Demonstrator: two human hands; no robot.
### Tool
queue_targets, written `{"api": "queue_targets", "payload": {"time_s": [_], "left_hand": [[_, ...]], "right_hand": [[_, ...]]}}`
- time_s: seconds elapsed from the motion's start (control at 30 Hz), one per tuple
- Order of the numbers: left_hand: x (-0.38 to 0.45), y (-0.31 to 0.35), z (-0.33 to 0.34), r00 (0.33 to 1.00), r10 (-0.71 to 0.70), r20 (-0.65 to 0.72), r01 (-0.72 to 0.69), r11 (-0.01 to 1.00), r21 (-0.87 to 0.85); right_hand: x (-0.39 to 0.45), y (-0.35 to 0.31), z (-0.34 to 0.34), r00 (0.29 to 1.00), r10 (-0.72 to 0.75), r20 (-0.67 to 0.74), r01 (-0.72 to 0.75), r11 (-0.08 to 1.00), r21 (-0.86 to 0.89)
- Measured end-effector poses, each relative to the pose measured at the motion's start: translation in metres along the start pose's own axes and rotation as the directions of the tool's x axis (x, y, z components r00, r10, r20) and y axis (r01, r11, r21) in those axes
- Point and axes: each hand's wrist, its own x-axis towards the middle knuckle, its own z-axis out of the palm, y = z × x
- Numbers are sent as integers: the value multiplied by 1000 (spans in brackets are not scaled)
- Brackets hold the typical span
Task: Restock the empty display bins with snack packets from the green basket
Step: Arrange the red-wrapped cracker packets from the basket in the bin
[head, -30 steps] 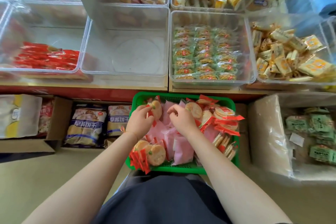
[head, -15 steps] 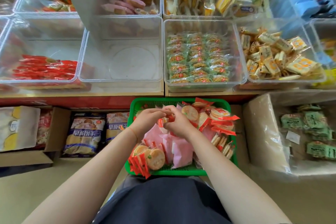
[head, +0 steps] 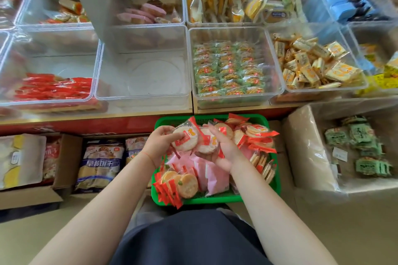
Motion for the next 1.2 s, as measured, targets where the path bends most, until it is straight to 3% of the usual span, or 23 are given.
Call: {"api": "queue_targets", "payload": {"time_s": [0.2,0.33,0.43,0.63,0.9,0.97,1.07,1.2], "left_hand": [[-14,7,-47,981,-25,193,99,919,-383],[-23,18,-90,945,16,327,101,937,-335],[-23,27,-146,935,59,350,61,945,-322],[-10,50,-294,972,86,221,-20,958,-285],[38,108,-453,966,258,2,-247,928,-279],[54,126,-471,944,323,-64,-329,929,-171],[74,144,-483,862,488,-138,-457,865,206],[97,149,-487,716,695,-71,-447,534,717]], "right_hand": [[2,8,28,1000,-24,3,24,997,80],[12,20,68,997,-16,82,18,999,-30],[30,37,121,991,-27,134,44,992,-119],[80,89,262,990,-90,105,111,972,-209],[124,121,389,975,-171,-145,123,948,-294],[132,121,400,960,-189,-208,124,949,-291],[147,117,410,940,-231,-251,164,952,-259],[170,101,430,905,-344,-251,254,909,-330]]}}
